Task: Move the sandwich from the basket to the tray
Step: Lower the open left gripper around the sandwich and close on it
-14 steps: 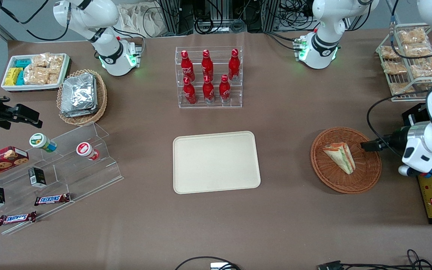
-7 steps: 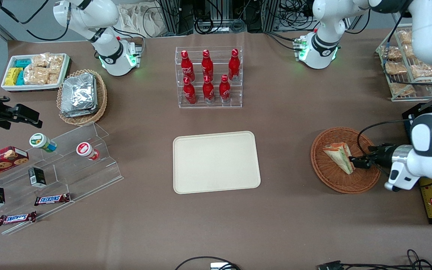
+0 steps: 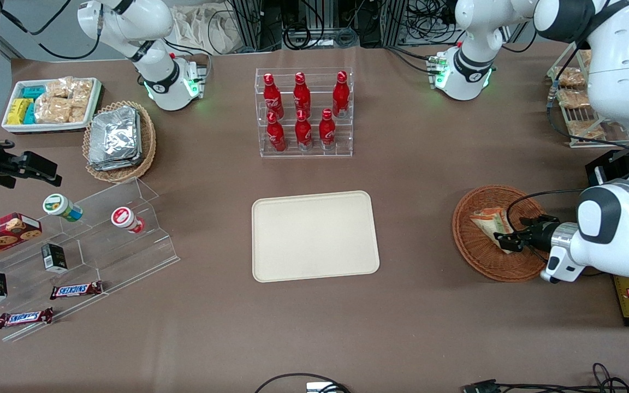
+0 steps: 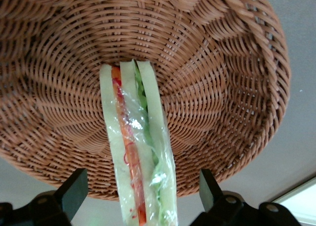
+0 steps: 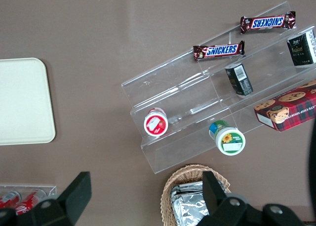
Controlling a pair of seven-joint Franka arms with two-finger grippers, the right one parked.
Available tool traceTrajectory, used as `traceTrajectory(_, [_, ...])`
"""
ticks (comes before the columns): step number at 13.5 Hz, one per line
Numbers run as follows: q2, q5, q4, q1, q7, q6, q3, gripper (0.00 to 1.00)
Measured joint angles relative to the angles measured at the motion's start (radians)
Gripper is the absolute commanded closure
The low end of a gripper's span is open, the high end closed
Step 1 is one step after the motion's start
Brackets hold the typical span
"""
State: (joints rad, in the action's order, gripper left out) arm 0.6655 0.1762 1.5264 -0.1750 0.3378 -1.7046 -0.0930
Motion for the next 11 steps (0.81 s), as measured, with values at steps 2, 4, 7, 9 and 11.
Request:
traceTrajectory(2, [0.012, 0.003, 0.000, 0.000, 0.018, -0.017, 0.000, 0.00])
traceTrajectory(4, [0.024, 0.004, 0.000, 0.000, 0.026, -0.022, 0.000, 0.00])
traceTrajectory(7, [0.045, 0.004, 0.000, 0.000, 0.029, -0.023, 0.000, 0.00])
traceTrajectory(9, [0.065, 0.004, 0.000, 0.000, 0.030, -0.023, 0.000, 0.01])
traceTrajectory(11, [0.083, 0.004, 0.004, 0.000, 0.030, -0.024, 0.000, 0.12])
